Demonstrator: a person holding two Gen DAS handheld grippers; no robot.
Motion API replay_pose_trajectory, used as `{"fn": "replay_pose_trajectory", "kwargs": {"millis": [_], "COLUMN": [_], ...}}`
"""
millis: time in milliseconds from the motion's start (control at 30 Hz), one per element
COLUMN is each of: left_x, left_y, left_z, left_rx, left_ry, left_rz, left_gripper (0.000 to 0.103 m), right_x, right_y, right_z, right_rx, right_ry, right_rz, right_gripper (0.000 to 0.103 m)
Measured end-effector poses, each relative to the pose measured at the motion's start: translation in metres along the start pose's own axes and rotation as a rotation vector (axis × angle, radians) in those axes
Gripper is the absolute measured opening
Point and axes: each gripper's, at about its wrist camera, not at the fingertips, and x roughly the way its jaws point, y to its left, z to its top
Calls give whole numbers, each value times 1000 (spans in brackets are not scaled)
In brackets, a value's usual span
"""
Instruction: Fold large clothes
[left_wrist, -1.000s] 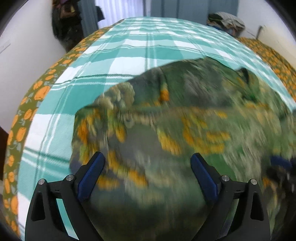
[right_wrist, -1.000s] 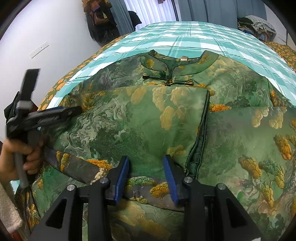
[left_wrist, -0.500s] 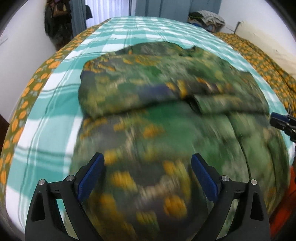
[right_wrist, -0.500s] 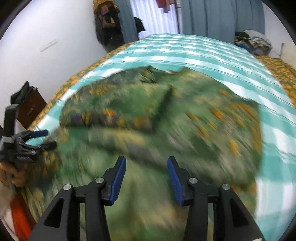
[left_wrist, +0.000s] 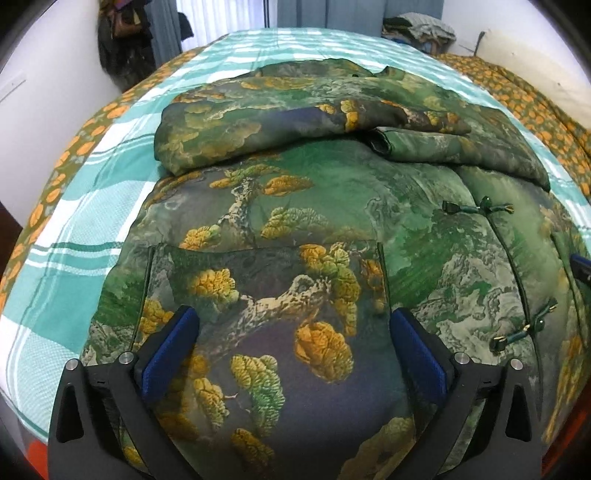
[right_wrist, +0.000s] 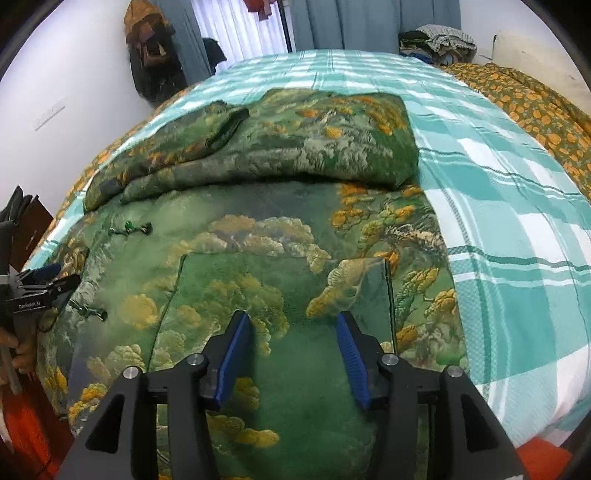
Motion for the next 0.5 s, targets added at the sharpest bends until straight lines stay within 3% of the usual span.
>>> {"fn": "replay_pose_trajectory", "kwargs": {"millis": [200, 500], "left_x": [-1, -2], "left_y": [-1, -2], "left_z": [-2, -3], "left_rx": [1, 2], "left_ry": [-13, -16], "left_rz": [4, 2], "left_gripper": [102, 103], "right_x": [4, 4], "right_y": [-5, 2], "right_z": [-5, -9], "right_rx": [49, 29], "right_ry": [-19, -29], "right_rz": [34, -9], "right_gripper": [51, 52]}}
